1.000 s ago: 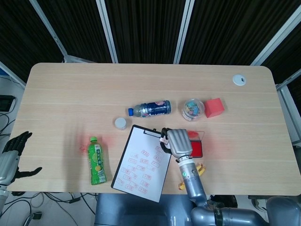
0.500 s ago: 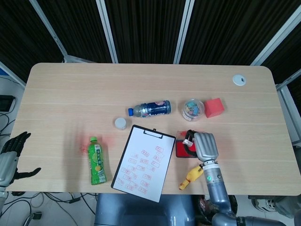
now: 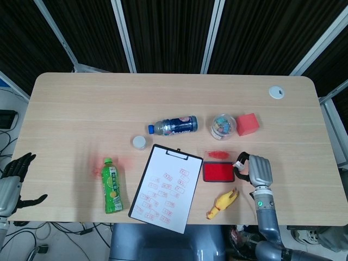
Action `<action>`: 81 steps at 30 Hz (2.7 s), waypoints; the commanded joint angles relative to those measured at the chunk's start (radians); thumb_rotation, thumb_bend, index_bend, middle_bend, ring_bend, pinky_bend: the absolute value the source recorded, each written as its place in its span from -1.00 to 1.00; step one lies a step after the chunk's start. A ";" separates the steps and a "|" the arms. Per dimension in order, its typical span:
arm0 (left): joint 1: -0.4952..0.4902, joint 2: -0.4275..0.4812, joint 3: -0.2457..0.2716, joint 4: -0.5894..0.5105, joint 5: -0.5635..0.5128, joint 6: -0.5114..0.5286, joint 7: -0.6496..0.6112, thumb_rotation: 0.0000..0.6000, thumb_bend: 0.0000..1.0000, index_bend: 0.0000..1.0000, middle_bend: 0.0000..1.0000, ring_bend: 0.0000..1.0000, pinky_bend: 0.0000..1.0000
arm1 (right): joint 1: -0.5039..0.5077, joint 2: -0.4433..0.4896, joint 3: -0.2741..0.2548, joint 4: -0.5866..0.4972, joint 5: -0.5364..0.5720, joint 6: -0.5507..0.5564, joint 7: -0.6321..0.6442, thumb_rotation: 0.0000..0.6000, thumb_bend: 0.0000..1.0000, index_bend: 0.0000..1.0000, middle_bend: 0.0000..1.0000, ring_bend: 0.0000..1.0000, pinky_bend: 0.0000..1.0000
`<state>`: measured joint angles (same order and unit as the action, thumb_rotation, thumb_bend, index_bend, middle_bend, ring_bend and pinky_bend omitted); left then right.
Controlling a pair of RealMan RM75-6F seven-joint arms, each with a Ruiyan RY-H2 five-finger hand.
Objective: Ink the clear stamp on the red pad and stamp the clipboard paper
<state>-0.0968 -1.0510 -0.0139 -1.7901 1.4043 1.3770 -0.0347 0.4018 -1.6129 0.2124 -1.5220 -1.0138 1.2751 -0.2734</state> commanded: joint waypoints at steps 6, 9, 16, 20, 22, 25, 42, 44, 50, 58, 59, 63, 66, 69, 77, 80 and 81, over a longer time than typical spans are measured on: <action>0.000 -0.007 -0.002 -0.002 -0.007 0.000 0.020 1.00 -0.98 -1.00 -1.00 -1.00 -1.00 | -0.007 -0.029 0.026 0.092 0.043 -0.029 0.022 1.00 -0.05 0.94 0.56 0.65 0.67; 0.000 -0.007 -0.002 -0.002 -0.009 -0.002 0.021 1.00 -0.98 -1.00 -1.00 -1.00 -1.00 | -0.009 -0.034 0.028 0.111 0.047 -0.033 0.024 1.00 -0.06 0.94 0.56 0.65 0.67; -0.001 -0.007 -0.002 0.000 -0.008 -0.003 0.022 1.00 -0.99 -1.00 -1.00 -1.00 -1.00 | -0.014 -0.057 0.033 0.151 0.061 -0.035 0.022 1.00 -0.11 0.94 0.55 0.63 0.67; 0.000 -0.008 -0.003 0.001 -0.010 -0.003 0.023 1.00 -0.98 -1.00 -1.00 -1.00 -1.00 | -0.016 -0.068 0.031 0.170 0.066 -0.037 0.010 1.00 -0.13 0.94 0.54 0.62 0.67; -0.001 -0.008 -0.003 0.002 -0.010 -0.004 0.026 1.00 -0.98 -1.00 -1.00 -1.00 -1.00 | -0.017 -0.071 0.032 0.177 0.067 -0.040 0.010 1.00 -0.16 0.94 0.53 0.60 0.67; 0.000 -0.010 -0.003 0.002 -0.011 -0.004 0.030 1.00 -0.99 -1.00 -1.00 -1.00 -1.00 | -0.018 -0.073 0.035 0.184 0.071 -0.045 0.006 1.00 -0.20 0.94 0.51 0.56 0.67; 0.001 -0.014 -0.003 0.001 -0.013 -0.003 0.044 1.00 -0.98 -1.00 -1.00 -1.00 -1.00 | -0.024 -0.076 0.046 0.203 0.095 -0.065 -0.020 1.00 -0.25 0.93 0.49 0.54 0.67; 0.001 -0.014 -0.003 0.001 -0.013 -0.002 0.044 1.00 -0.98 -1.00 -1.00 -1.00 -1.00 | -0.024 -0.077 0.047 0.204 0.098 -0.066 -0.025 1.00 -0.27 0.91 0.47 0.52 0.67; 0.001 -0.014 -0.003 0.000 -0.013 -0.004 0.046 1.00 -0.98 -1.00 -1.00 -1.00 -1.00 | -0.023 -0.075 0.050 0.200 0.106 -0.071 -0.041 1.00 -0.34 0.85 0.42 0.47 0.67; 0.001 -0.015 -0.003 0.000 -0.013 -0.004 0.048 1.00 -0.98 -1.00 -1.00 -1.00 -1.00 | -0.025 -0.070 0.053 0.191 0.116 -0.073 -0.056 1.00 -0.36 0.84 0.41 0.46 0.67; 0.001 -0.015 -0.003 0.000 -0.013 -0.003 0.048 1.00 -0.99 -1.00 -1.00 -1.00 -1.00 | -0.025 -0.070 0.054 0.190 0.117 -0.072 -0.058 1.00 -0.36 0.84 0.41 0.46 0.67; 0.001 -0.015 -0.003 0.000 -0.013 -0.003 0.048 1.00 -0.98 -1.00 -1.00 -1.00 -1.00 | -0.024 -0.069 0.057 0.187 0.120 -0.072 -0.063 1.00 -0.36 0.84 0.41 0.46 0.67; 0.002 -0.015 -0.003 0.000 -0.012 -0.002 0.048 1.00 -0.98 -1.00 -1.00 -1.00 -1.00 | -0.023 -0.067 0.060 0.183 0.127 -0.073 -0.068 1.00 -0.36 0.84 0.41 0.46 0.67; 0.002 -0.015 -0.003 0.000 -0.012 -0.003 0.048 1.00 -0.98 -1.00 -1.00 -1.00 -1.00 | -0.022 -0.063 0.070 0.165 0.148 -0.080 -0.075 1.00 -0.36 0.84 0.41 0.46 0.67; 0.002 -0.015 -0.003 0.000 -0.011 -0.002 0.048 1.00 -0.98 -1.00 -1.00 -1.00 -1.00 | -0.023 -0.047 0.124 0.088 0.266 -0.104 -0.078 1.00 -0.36 0.84 0.41 0.46 0.67; 0.003 -0.015 -0.003 0.000 -0.010 -0.001 0.048 1.00 -0.98 -1.00 -1.00 -1.00 -1.00 | -0.024 -0.043 0.146 0.068 0.322 -0.108 -0.079 1.00 -0.36 0.84 0.41 0.46 0.67; 0.003 -0.014 -0.003 0.000 -0.010 -0.001 0.047 1.00 -0.98 -1.00 -1.00 -1.00 -1.00 | -0.023 -0.041 0.151 0.064 0.335 -0.109 -0.081 1.00 -0.36 0.84 0.41 0.46 0.67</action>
<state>-0.0940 -1.0654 -0.0165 -1.7897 1.3943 1.3761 0.0126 0.3788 -1.6598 0.3448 -1.4403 -0.7113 1.1725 -0.3523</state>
